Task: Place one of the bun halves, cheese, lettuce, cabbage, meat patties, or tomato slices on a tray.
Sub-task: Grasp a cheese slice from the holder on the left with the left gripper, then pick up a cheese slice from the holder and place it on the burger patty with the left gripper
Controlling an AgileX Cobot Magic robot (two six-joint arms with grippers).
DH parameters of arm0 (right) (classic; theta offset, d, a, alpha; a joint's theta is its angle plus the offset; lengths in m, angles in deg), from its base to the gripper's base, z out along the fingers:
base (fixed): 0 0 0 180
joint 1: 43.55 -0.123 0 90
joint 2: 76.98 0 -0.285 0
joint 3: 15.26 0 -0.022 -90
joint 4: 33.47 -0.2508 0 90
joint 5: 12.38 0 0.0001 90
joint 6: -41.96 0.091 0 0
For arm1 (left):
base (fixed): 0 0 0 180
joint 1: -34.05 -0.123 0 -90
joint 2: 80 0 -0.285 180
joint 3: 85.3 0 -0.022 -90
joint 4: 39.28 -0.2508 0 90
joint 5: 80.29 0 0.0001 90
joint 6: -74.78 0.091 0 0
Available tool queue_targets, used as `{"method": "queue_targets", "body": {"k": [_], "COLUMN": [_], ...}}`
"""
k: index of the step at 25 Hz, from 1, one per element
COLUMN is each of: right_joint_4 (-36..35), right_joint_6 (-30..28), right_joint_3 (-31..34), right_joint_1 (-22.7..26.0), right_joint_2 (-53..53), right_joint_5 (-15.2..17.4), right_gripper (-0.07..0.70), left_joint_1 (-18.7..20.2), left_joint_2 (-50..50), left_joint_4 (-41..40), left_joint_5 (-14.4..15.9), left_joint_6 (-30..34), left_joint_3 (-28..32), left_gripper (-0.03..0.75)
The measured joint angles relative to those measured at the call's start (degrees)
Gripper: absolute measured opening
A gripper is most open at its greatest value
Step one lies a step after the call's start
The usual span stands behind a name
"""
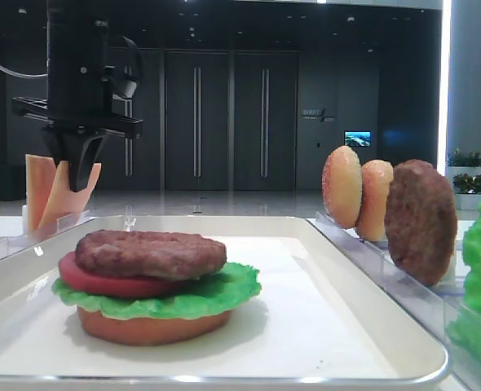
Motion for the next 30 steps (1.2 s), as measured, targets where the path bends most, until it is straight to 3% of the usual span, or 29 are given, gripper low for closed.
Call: {"method": "queue_targets", "body": {"k": [3, 7, 16, 20, 30], "right_joint_4": [0.0, 0.0, 0.0, 0.0, 0.0], "right_joint_6": [0.0, 0.0, 0.0, 0.0, 0.0], "right_joint_3": [0.0, 0.0, 0.0, 0.0, 0.0], "right_joint_1": [0.0, 0.0, 0.0, 0.0, 0.0], "right_joint_2": [0.0, 0.0, 0.0, 0.0, 0.0], "right_joint_5": [0.0, 0.0, 0.0, 0.0, 0.0], "right_gripper": [0.290, 0.290, 0.290, 0.290, 0.290], "left_joint_1": [0.0, 0.0, 0.0, 0.0, 0.0], "left_joint_2": [0.0, 0.0, 0.0, 0.2, 4.3], "left_joint_4": [0.2, 2.1, 6.2, 6.9, 10.7], "left_joint_5": [0.6, 4.2, 10.7, 10.9, 11.4], "left_joint_6": [0.0, 0.7, 2.0, 2.5, 3.5], "left_joint_3": [0.0, -1.5, -12.1, -16.1, -15.0], "left_gripper": [0.030, 0.030, 0.030, 0.030, 0.030]}}
